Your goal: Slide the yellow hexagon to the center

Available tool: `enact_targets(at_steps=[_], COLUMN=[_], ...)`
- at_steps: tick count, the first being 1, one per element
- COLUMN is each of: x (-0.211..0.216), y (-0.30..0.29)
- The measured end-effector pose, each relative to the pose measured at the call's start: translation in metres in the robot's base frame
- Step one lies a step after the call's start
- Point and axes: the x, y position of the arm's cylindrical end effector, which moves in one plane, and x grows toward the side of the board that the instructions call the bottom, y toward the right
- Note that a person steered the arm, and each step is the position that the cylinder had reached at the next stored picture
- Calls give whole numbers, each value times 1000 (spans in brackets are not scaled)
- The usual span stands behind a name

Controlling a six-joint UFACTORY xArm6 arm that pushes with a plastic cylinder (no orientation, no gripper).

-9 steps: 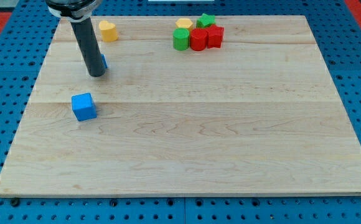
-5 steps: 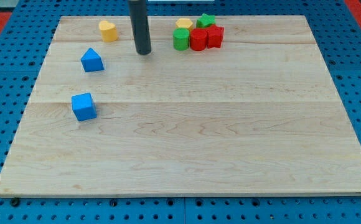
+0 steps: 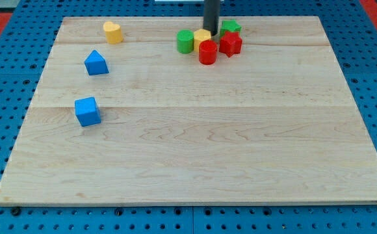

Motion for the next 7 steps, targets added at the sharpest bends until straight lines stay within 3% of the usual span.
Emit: enact_targets(at_steps=[2,3,4,5,6,7], x=[59,59,47,16,18,31], y=[-30,-35,13,-6,-68,-76])
